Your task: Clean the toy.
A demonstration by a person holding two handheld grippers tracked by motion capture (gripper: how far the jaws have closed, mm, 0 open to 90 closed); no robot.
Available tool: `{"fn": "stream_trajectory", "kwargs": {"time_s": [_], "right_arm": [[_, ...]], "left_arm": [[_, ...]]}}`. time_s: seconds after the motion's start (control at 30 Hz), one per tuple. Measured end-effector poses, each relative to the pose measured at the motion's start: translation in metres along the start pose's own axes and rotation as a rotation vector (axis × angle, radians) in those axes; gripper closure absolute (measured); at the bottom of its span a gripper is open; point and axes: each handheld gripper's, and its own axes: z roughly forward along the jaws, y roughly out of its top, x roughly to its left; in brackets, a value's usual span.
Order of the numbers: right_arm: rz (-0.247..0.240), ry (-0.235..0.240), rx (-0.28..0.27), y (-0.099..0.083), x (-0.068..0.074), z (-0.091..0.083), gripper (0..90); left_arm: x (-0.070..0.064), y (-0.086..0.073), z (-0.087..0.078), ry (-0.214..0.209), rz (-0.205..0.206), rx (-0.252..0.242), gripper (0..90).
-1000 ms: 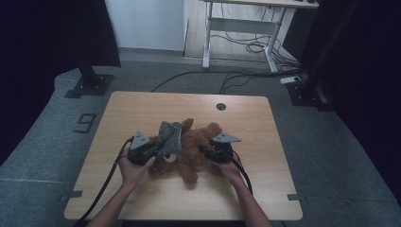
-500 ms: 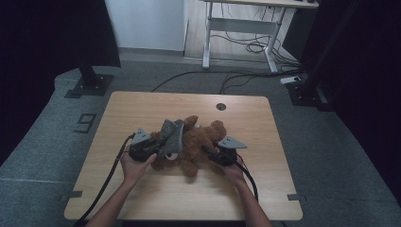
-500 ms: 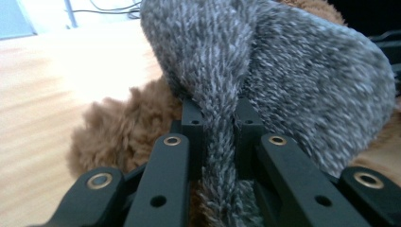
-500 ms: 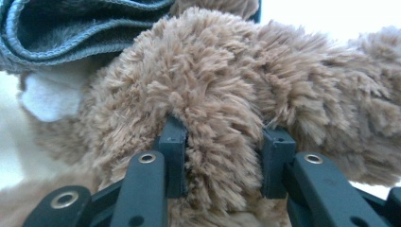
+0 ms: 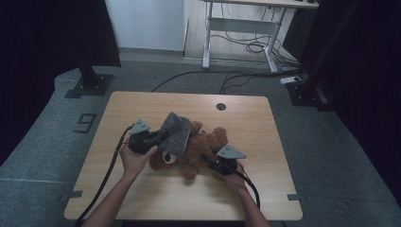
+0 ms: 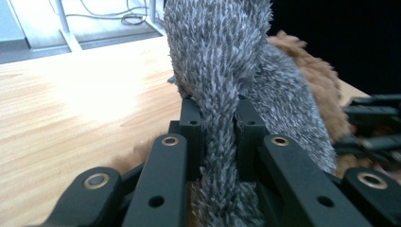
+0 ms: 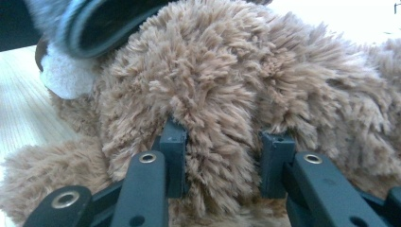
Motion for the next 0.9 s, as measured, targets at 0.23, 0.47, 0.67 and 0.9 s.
{"fn": "stream_trajectory", "kwargs": {"time_s": [0.23, 0.47, 0.67, 0.9], "right_arm": [[-0.031, 0.008, 0.005, -0.001, 0.001, -0.002, 60.5], [0.039, 0.097, 0.05, 0.004, -0.007, -0.014, 36.0], [0.14, 0.153, 0.037, 0.008, -0.015, -0.027, 26.8], [0.238, 0.171, 0.02, 0.011, -0.027, -0.018, 19.3]], "left_arm": [[-0.005, -0.016, 0.024, -0.011, -0.004, 0.087, 78.6], [-0.018, -0.036, 0.016, -0.025, 0.03, 0.059, 79.7], [-0.024, -0.053, 0.008, -0.044, 0.019, 0.012, 80.1], [-0.029, -0.059, 0.003, -0.046, 0.033, 0.0, 80.2]]}}
